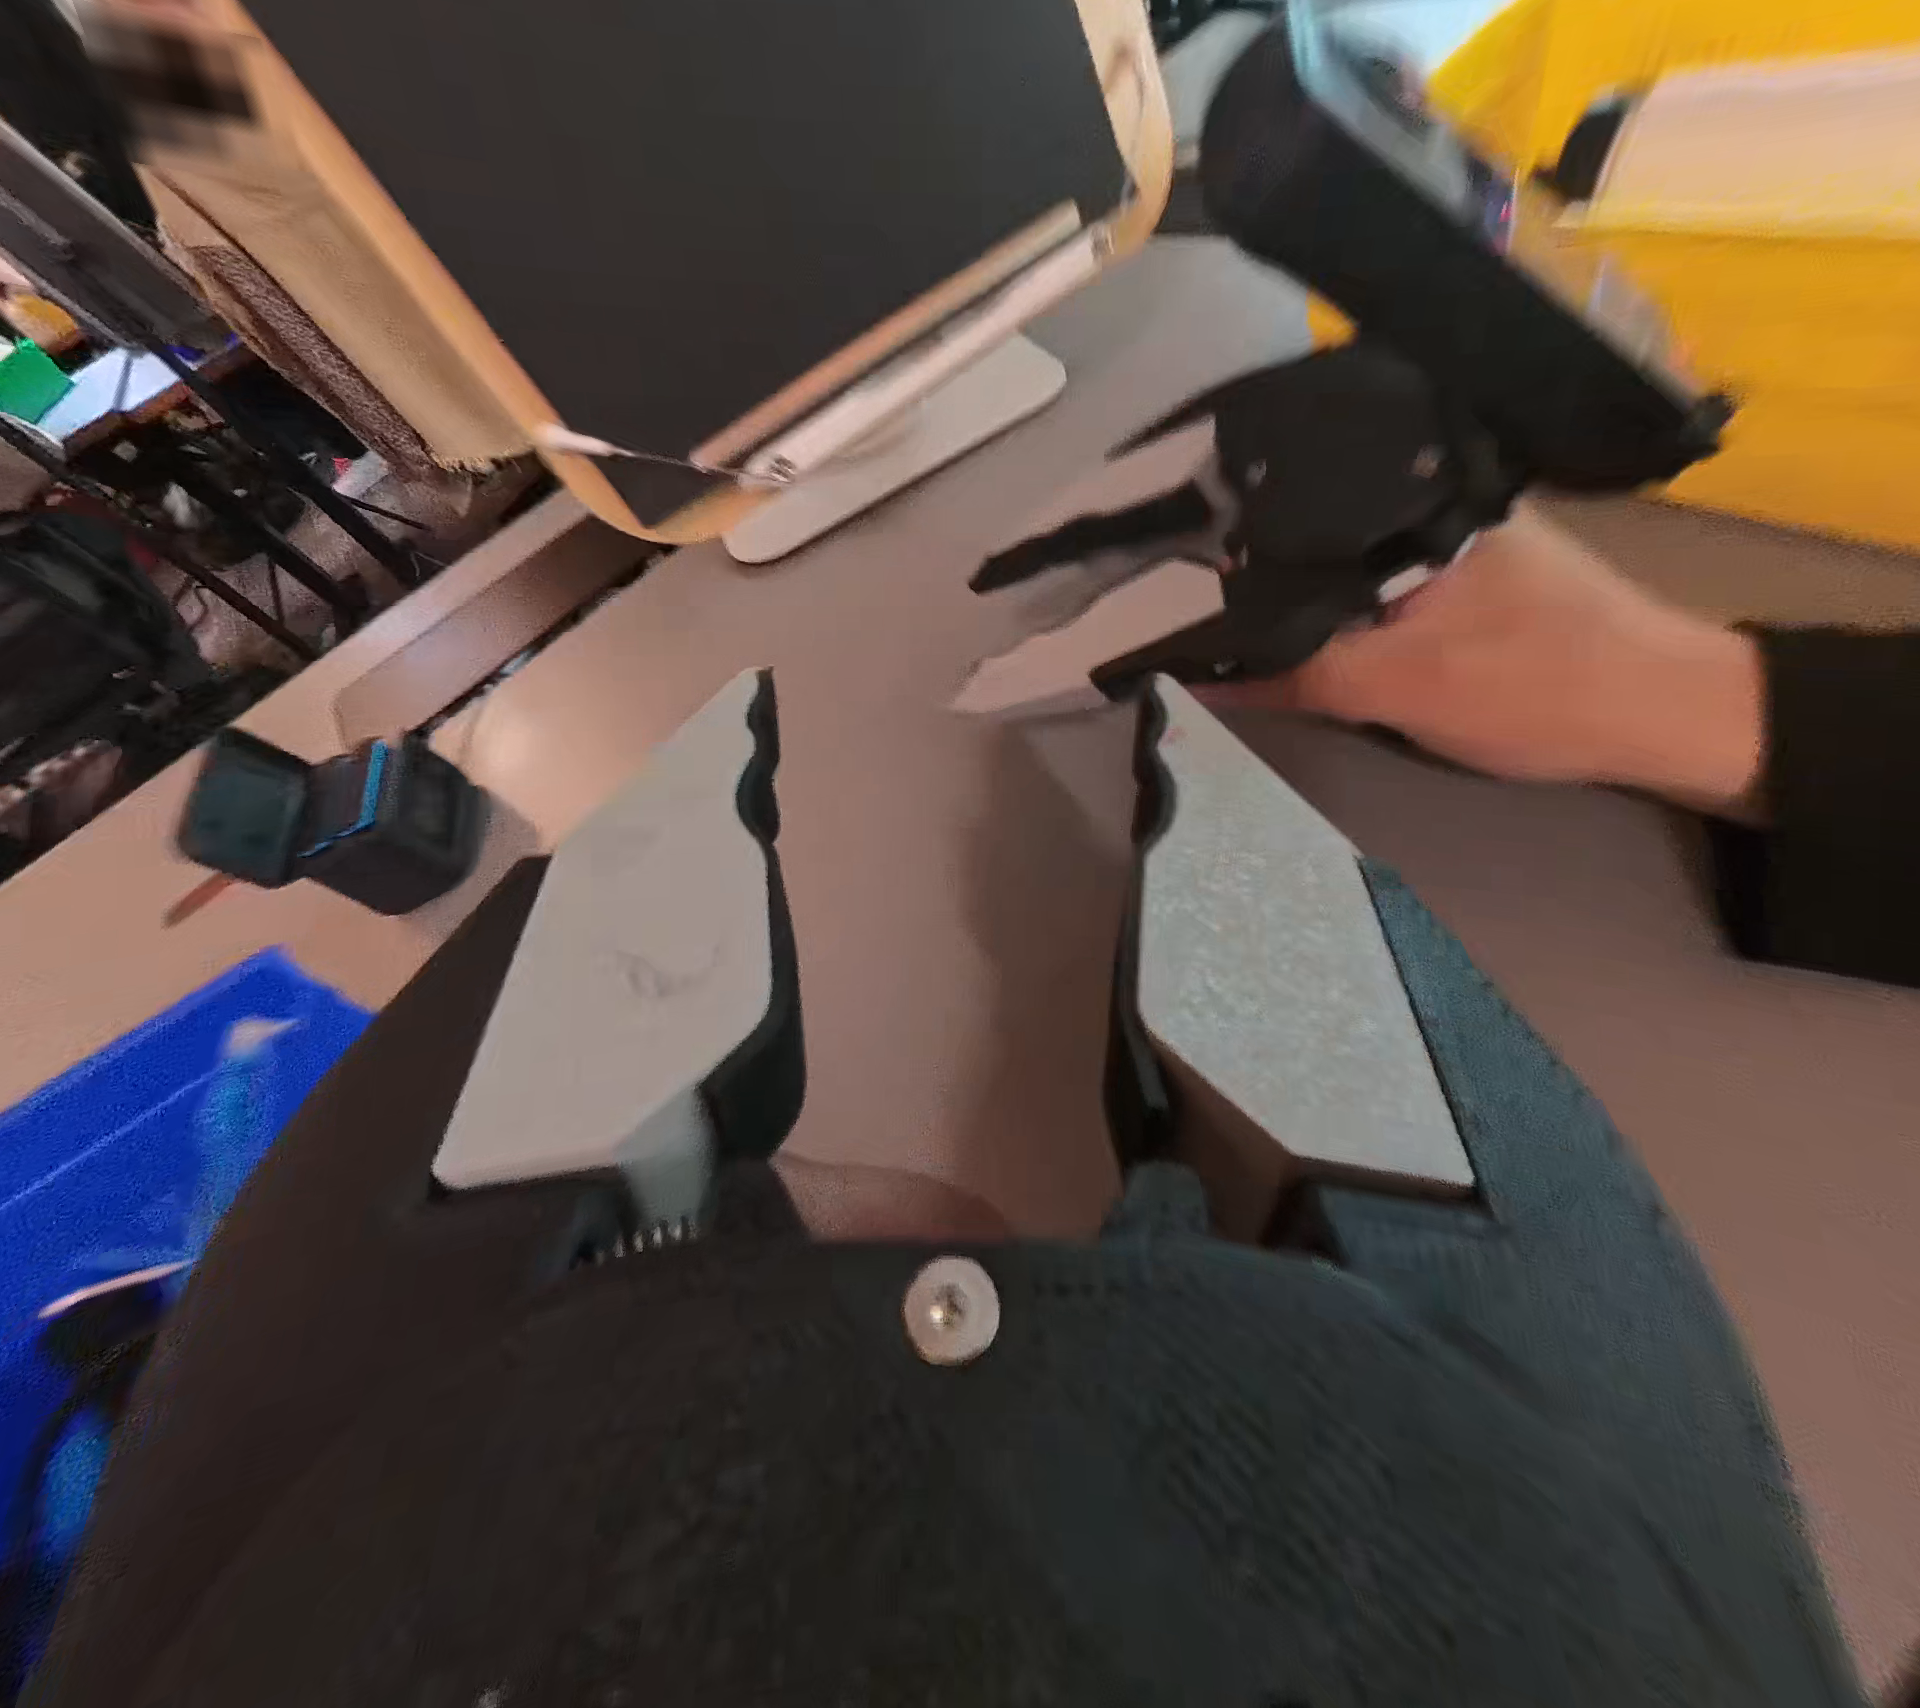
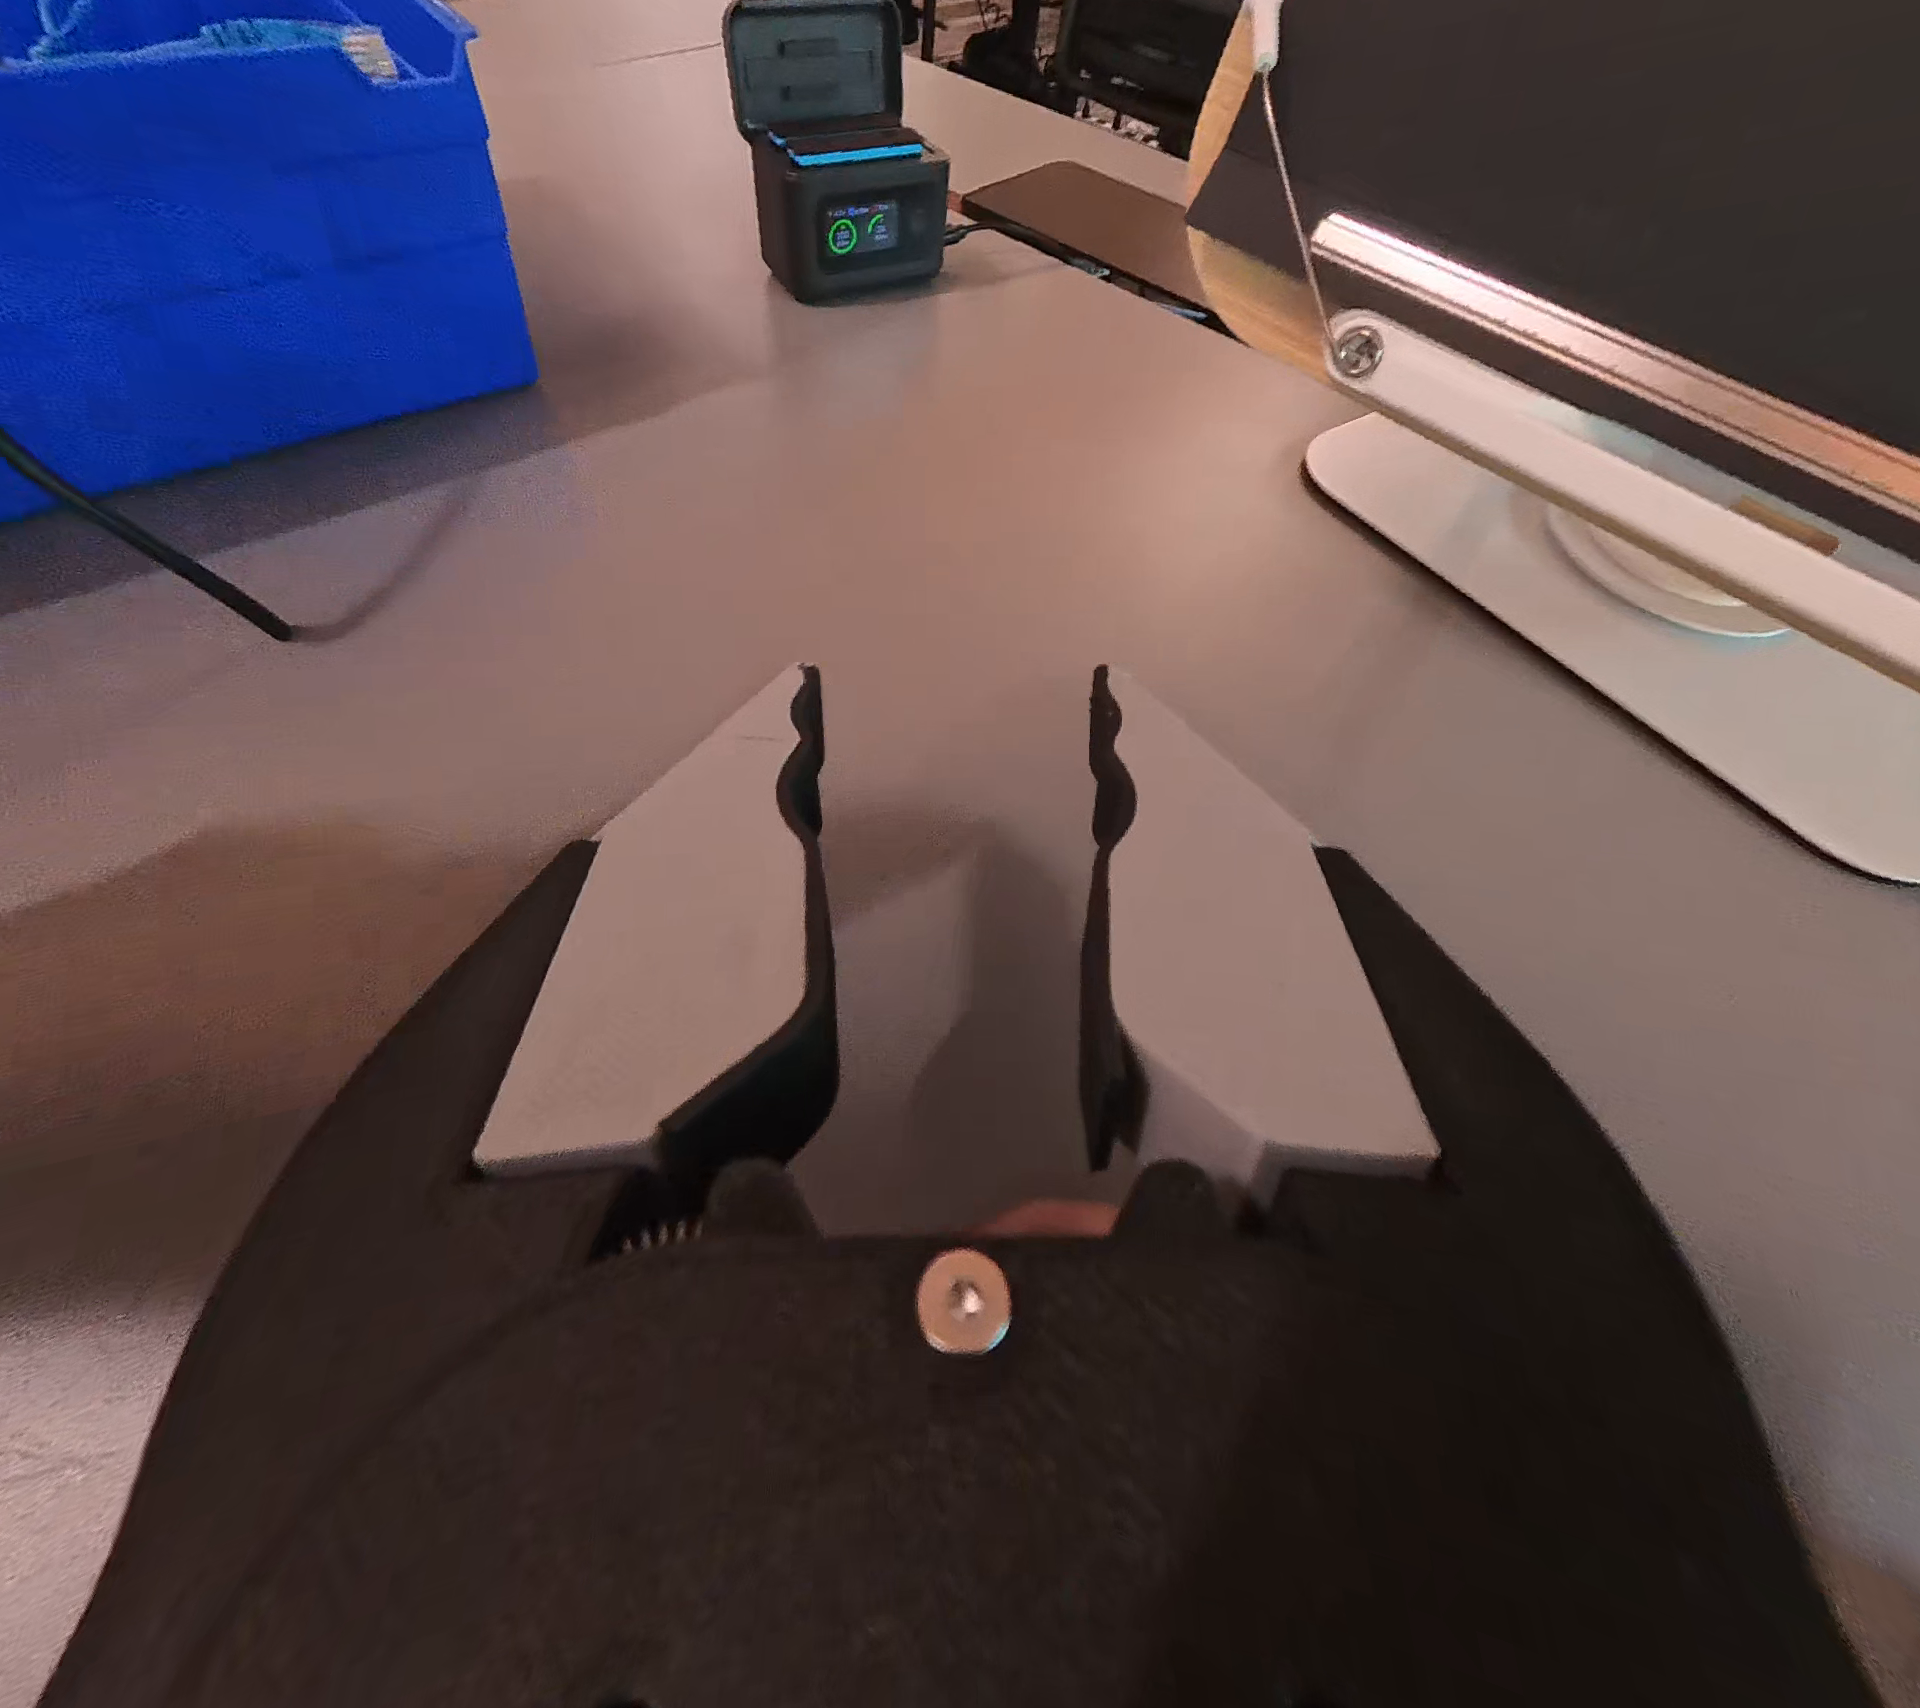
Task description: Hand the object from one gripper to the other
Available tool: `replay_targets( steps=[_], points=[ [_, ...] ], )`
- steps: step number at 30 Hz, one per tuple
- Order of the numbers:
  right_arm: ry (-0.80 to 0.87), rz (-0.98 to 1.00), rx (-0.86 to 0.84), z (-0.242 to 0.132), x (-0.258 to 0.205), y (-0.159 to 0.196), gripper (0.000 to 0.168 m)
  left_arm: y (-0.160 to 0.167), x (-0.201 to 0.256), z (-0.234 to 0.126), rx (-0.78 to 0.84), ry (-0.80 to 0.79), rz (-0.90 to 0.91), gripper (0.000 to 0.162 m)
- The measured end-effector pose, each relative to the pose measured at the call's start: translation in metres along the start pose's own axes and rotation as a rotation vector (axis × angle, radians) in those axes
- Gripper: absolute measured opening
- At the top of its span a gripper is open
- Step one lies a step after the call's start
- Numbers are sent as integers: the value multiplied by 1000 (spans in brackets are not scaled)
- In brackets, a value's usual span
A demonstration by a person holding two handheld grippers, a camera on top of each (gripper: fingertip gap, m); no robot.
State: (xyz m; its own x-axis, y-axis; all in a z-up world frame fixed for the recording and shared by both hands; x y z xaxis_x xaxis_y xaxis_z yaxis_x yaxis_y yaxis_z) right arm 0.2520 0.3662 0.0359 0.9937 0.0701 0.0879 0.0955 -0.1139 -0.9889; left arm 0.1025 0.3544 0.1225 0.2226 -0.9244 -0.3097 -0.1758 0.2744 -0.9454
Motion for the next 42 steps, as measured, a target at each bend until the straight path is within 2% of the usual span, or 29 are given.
replay_targets(
  steps=[2, 5, 7, 11, 14, 19, 21, 22, 26, 29, 33, 36, 37, 39, 42],
  points=[
    [8, 5, -7, 0, 1, 1, 50, -26, -31, -30, -12, -9, -43, 63],
    [10, 19, 5, -1, 2, 0, 50, -28, -109, -64, -180, -161, -74, 88],
    [13, 32, -5, 0, 3, 0, 54, -3, -164, -83, -350, -278, -102, 83],
    [1, 36, -25, 2, 1, 2, 57, 81, -238, -114, -685, -469, -207, 75],
    [-10, 23, -20, 1, -2, 1, 56, 128, -253, -125, -818, -486, -341, 75],
    [-20, 16, -37, 4, -4, 3, 55, 166, -255, -127, -965, -454, -375, 74],
    [-29, 25, -38, 5, -5, 3, 55, 175, -250, -123, -965, -414, -426, 57],
    [-35, 28, -38, 5, -6, 3, 55, 178, -249, -122, -965, -408, -441, 54],
    [-47, 16, -40, 6, -9, 3, 53, 179, -250, -122, -982, -379, -434, 53],
    [-49, 2, -39, 5, -11, 2, 52, 172, -252, -125, -1042, -359, -324, 52],
    [-55, 1, -38, 5, -12, 2, 51, 131, -260, -120, -939, -440, -21, 51],
    [-55, 0, -36, 5, -12, 2, 51, 89, -261, -121, -758, -530, 177, 50],
    [-56, 0, -36, 5, -13, 2, 51, 75, -259, -125, -660, -580, 232, 44],
    [-58, 1, -33, 5, -13, 2, 51, 55, -252, -136, -433, -665, 257, 32],
    [-66, 4, -28, 5, -15, 1, 51, 51, -235, -149, -132, -685, 146, 16]
  ],
)
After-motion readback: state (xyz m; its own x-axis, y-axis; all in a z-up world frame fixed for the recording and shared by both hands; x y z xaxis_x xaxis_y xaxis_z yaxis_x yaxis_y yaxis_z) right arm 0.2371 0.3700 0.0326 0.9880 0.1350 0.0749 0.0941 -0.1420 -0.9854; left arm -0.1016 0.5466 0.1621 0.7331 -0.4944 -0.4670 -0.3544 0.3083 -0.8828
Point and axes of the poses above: each gripper's, where its closed fingertips meet, z out along the fingers, y out of its underside, x = y × z across the jaws, the point moved 7 cm from there along -z, back along the fingers, and after that the axes turned 13 degrees about x, right-handed, at the moved point
